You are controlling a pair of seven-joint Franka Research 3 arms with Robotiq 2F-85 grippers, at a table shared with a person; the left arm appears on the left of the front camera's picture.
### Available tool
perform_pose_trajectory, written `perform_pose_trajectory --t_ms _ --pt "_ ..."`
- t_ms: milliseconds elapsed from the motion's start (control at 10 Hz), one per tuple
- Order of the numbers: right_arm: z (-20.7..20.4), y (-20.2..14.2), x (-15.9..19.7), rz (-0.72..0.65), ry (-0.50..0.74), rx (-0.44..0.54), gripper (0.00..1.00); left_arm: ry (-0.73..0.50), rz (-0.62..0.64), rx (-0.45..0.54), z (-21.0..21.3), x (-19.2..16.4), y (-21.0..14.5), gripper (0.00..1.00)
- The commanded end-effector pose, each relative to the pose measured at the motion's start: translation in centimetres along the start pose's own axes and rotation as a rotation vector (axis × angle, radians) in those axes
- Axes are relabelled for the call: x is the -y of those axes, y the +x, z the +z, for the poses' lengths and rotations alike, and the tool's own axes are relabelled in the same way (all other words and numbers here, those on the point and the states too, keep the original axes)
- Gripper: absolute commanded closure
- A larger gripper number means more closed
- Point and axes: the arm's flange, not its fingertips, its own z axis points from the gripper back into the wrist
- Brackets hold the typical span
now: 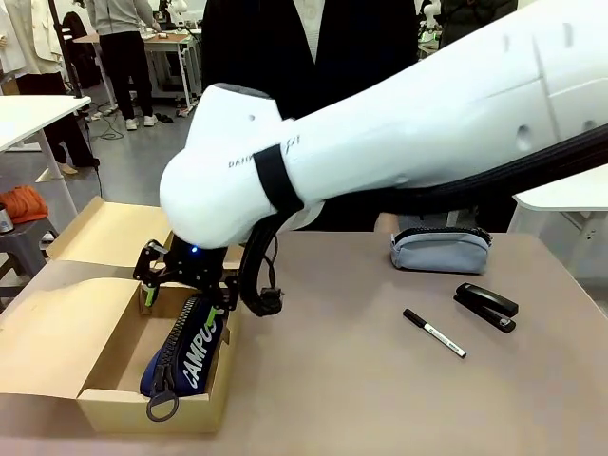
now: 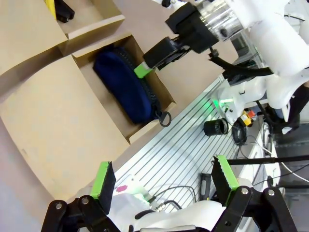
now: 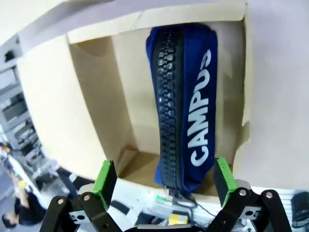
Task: Place items inside the box.
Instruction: Pick up a Pencil pouch or Stapler and place it inside the Mailer Box closest to the robot.
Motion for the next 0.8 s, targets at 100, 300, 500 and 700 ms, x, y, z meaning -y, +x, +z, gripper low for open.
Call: perform_pose_trajectory --t_ms 100,300,500,700 --pt "8.4 -2.3 7.4 0.18 0.078 -0.067 0.0 0.001 0.004 0.01 -0.3 0.0 0.0 0.0" --pt "12.2 -5.3 11.0 0.26 -0.062 -0.008 0.0 0.001 0.004 0.01 -0.3 0.0 0.0 0.0" --pt "10.6 -3.4 7.8 0.201 -0.006 -0.029 0.0 0.001 0.004 0.01 -0.3 0.0 0.0 0.0" --pt "12.5 -5.8 9.7 0.249 -0.048 -0.014 0.0 0.001 0.004 0.01 -0.3 0.0 0.0 0.0"
